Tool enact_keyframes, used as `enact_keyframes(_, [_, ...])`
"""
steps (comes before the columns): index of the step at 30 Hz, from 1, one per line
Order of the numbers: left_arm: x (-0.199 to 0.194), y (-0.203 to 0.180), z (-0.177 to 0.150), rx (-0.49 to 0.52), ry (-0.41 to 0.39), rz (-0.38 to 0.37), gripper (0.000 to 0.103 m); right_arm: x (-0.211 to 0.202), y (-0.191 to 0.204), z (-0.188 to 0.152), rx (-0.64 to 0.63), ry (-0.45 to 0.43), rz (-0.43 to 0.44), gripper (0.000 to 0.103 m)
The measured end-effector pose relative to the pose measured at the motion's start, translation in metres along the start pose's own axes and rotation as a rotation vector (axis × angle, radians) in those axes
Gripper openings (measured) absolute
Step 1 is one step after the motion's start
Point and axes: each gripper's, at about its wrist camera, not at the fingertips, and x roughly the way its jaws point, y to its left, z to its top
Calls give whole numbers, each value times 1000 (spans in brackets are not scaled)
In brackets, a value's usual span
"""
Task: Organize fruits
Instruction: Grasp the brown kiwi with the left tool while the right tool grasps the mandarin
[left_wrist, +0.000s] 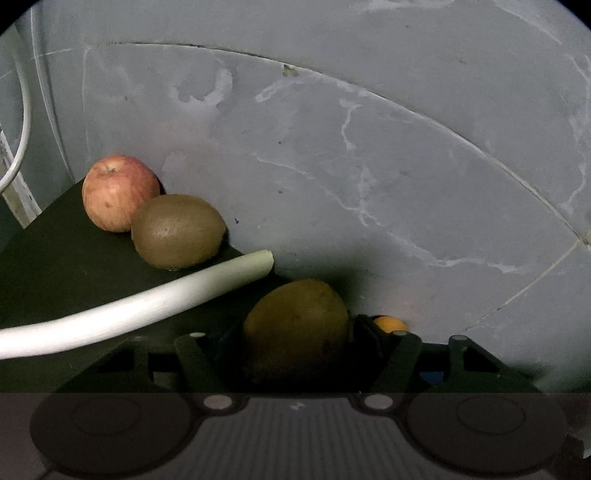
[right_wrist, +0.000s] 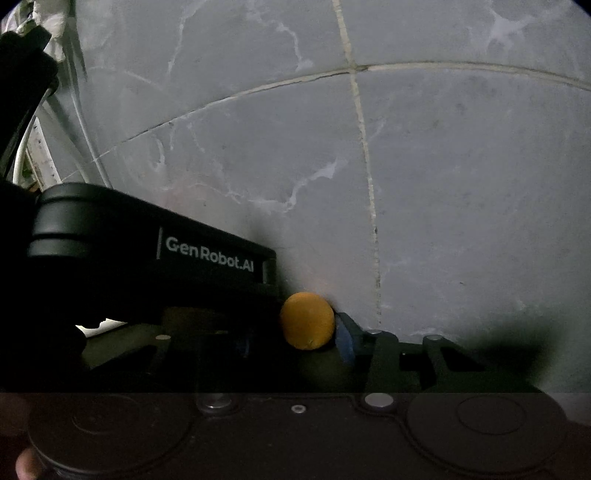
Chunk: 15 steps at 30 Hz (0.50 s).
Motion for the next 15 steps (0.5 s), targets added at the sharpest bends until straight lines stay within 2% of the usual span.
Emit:
enact_keyframes(1, [-1, 0, 0, -14, -9, -5, 64, 0, -1, -1, -2, -2, -6, 34])
enact_keyframes(15, [-22, 11, -25, -234, -21, 34, 64, -4, -13, -10, -41, 1, 56, 34])
